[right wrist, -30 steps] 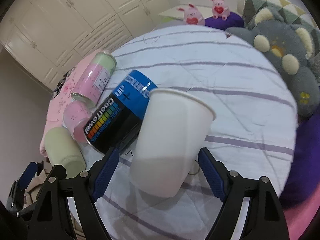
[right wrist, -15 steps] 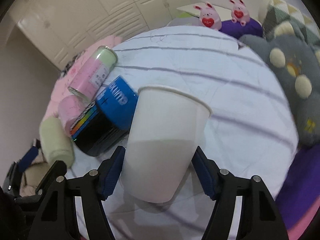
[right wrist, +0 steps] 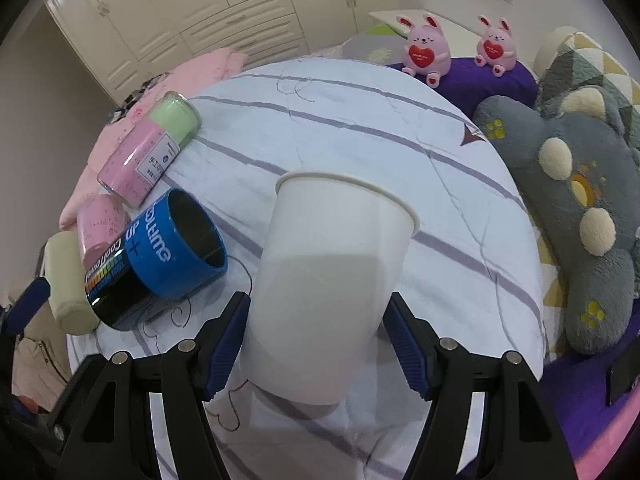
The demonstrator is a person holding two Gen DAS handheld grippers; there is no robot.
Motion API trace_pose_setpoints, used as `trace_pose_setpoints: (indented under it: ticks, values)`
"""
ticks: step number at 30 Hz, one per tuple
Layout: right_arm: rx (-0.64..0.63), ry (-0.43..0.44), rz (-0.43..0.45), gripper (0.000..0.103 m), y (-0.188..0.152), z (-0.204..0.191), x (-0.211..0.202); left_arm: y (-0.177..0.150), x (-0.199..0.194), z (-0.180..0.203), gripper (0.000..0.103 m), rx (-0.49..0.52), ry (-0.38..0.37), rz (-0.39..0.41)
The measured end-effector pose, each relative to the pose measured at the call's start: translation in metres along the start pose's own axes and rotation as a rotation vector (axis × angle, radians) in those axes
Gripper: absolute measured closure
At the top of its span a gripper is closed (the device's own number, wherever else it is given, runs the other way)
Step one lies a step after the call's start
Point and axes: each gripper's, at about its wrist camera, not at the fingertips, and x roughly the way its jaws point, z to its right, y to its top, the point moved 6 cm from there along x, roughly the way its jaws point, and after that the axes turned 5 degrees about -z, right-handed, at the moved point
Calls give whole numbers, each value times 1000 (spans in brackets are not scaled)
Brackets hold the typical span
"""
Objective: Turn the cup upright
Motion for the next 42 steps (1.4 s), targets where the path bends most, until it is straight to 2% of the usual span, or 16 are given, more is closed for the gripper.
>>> trace_pose_setpoints:
  ticks: [2,3,4,8,13,17,23,29,35,42]
  values:
    - [15,-3,-1,27,4,5,2,3,3,4,0,-1,0,-5]
    - [23,-12,-2,20,4,6,2,4,4,6,0,-1,-1,-7]
    - [43,-26,-8,20,4,11,3,6,4,8,0,-4,-2,-8]
    - [68,48,21,20,2,17,-7,9,3,17,0,-7,-4,-9]
    - [79,48,97,20,0,22,-35,13,-4,25,0,-20,-30,-6]
    - [61,-27,156,20,-5,26,-62,20,-12,36,0,-43,-49,-3]
    - [66,-116,231,20,-12,36,-87,26,-14,49,0,-99,-29,-10]
    - [94,-108,294,20,-20,46,-113,32,-18,58,0,-106,-8,0]
    - [98,-146,328,20,-23,50,-129,44,-19,72,0,-121,-43,-3]
    - [138,-177,351,19,-23,69,-137,57,1,86,0,-118,-58,-52]
